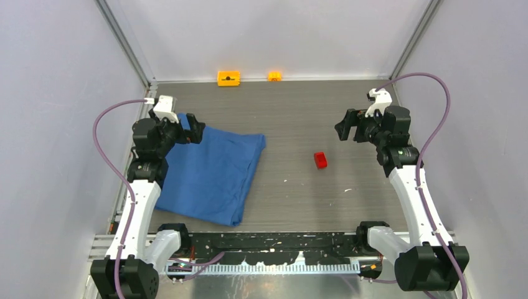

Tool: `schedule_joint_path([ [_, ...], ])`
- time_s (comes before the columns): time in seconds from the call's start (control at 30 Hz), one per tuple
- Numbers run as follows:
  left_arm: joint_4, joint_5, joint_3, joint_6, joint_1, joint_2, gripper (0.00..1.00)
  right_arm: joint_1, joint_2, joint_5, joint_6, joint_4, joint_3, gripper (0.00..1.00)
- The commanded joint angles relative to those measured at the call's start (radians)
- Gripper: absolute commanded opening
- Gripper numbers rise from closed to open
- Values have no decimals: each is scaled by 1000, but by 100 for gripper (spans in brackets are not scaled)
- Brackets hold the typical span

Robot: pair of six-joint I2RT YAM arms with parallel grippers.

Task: Open and lay out the surgical kit
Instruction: Move the distractor to the center of the board.

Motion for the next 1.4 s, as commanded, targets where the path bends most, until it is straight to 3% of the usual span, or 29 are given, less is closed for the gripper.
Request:
schedule_joint_path([
  [0.0, 53, 10, -8, 2, 3, -21, 100, -7, -9, -20, -8, 52, 6, 91],
  [0.43, -15, 85, 29, 11, 3, -39, 100, -26, -9, -9, -3, 61, -3, 91],
  [0.7, -60, 201, 67, 13, 3, 65, 100, -18, 36, 35, -43, 15, -1, 91],
  [0.93, -64, 233, 62, 15, 22, 84, 100, 161, 243, 194, -125, -192, 83, 91],
  [1.17, -43, 216, 47, 10, 29, 58, 100, 313, 411, 299, -99, -195, 107, 91],
  [1.37, -31, 206, 38, 14, 31, 34, 100, 333, 535, 372, -97, -210, 132, 87],
])
